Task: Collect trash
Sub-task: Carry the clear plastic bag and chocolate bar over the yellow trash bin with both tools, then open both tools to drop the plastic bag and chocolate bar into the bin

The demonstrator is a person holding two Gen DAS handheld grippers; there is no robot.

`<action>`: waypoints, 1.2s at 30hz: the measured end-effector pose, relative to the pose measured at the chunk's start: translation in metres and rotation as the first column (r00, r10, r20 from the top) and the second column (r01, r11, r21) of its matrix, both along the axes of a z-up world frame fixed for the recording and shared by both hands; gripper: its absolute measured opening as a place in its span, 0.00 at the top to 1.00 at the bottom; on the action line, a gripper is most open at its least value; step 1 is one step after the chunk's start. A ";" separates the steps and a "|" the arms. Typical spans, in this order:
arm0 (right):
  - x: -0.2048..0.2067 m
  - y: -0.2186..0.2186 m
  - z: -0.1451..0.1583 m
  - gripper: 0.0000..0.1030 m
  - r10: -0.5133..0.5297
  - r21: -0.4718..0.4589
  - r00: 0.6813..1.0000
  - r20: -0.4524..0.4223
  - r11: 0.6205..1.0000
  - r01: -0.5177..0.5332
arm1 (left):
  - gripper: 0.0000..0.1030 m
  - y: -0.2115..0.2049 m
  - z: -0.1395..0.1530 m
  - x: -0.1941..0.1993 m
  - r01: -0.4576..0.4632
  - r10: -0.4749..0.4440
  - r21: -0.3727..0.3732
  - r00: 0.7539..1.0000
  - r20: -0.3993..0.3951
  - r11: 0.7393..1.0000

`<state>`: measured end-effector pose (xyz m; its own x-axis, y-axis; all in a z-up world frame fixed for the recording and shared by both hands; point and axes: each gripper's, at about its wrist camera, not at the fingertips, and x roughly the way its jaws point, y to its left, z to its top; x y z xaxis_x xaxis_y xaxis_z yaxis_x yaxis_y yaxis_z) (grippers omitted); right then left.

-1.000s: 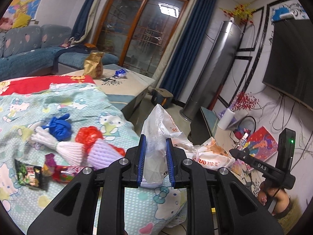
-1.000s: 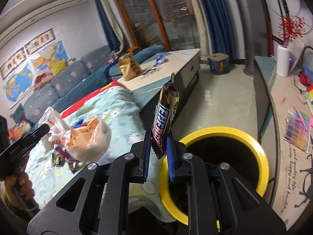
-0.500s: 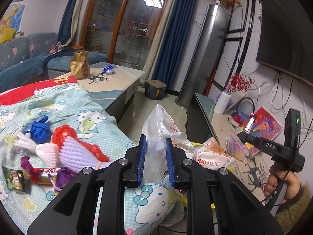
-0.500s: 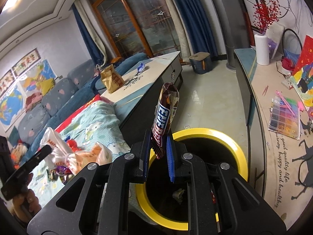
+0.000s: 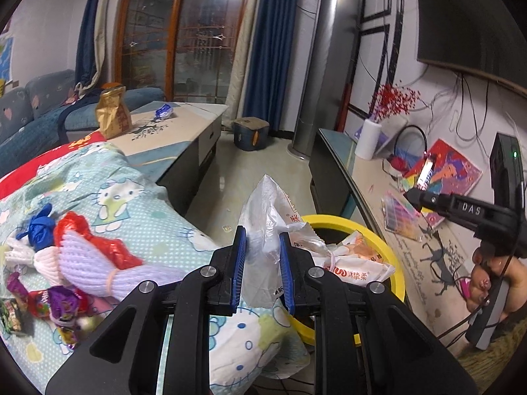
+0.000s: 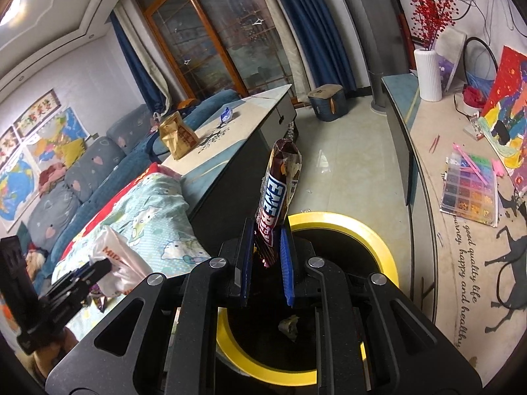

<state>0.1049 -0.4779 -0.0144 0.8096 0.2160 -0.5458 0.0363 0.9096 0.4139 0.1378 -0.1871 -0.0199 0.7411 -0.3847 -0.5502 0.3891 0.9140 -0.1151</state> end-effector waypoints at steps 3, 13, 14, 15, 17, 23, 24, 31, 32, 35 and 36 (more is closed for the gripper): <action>0.001 -0.005 -0.006 0.89 -0.005 0.007 1.000 -0.014 1.000 0.005 | 0.81 -0.012 -0.007 0.001 0.021 -0.021 0.023 1.000 -0.005 1.000; 0.007 -0.009 -0.025 0.89 0.004 0.009 0.997 -0.071 1.000 -0.003 | 0.80 -0.049 -0.032 0.002 0.098 -0.095 0.109 0.995 -0.033 0.989; 0.007 -0.008 -0.027 0.87 0.008 0.007 0.997 -0.074 1.000 -0.007 | 0.80 -0.051 -0.034 0.002 0.103 -0.099 0.110 0.994 -0.035 0.989; 0.009 -0.007 -0.028 0.87 0.010 0.003 0.997 -0.079 1.000 -0.009 | 0.78 -0.052 -0.035 0.003 0.108 -0.105 0.108 0.994 -0.037 0.988; 0.012 -0.005 -0.034 0.71 0.025 -0.001 0.995 -0.101 1.000 -0.025 | 0.74 -0.056 -0.037 0.003 0.129 -0.125 0.090 0.991 -0.043 0.988; 0.013 -0.003 -0.044 0.46 0.006 -0.016 0.991 -0.137 1.000 -0.008 | 0.35 -0.051 -0.040 -0.001 0.138 -0.137 0.026 0.990 -0.038 0.990; 0.012 -0.005 -0.045 0.46 -0.005 -0.013 0.991 -0.136 1.000 0.004 | 0.28 -0.048 -0.038 -0.002 0.131 -0.130 0.011 0.991 -0.035 0.991; 0.008 -0.008 -0.042 0.37 -0.059 0.004 0.992 -0.115 0.998 0.059 | 0.07 -0.032 -0.029 -0.004 0.110 -0.112 -0.069 0.993 -0.027 0.992; 0.007 -0.008 -0.040 0.37 -0.062 0.002 0.992 -0.111 0.998 0.063 | 0.07 -0.030 -0.028 -0.004 0.109 -0.111 -0.076 0.993 -0.023 0.991; 0.005 -0.006 -0.036 0.37 -0.066 -0.010 0.993 -0.099 0.998 0.065 | 0.06 -0.024 -0.025 -0.008 0.099 -0.101 -0.090 0.995 -0.015 0.991; 0.005 -0.005 -0.034 0.36 -0.067 -0.011 0.993 -0.094 0.998 0.067 | 0.06 -0.022 -0.024 -0.009 0.097 -0.098 -0.093 0.995 -0.011 0.991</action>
<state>0.1101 -0.4832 -0.0484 0.7670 0.1587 -0.6218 0.1358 0.9069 0.3990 0.1292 -0.2092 -0.0436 0.6896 -0.5040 -0.5201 0.4732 0.8572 -0.2033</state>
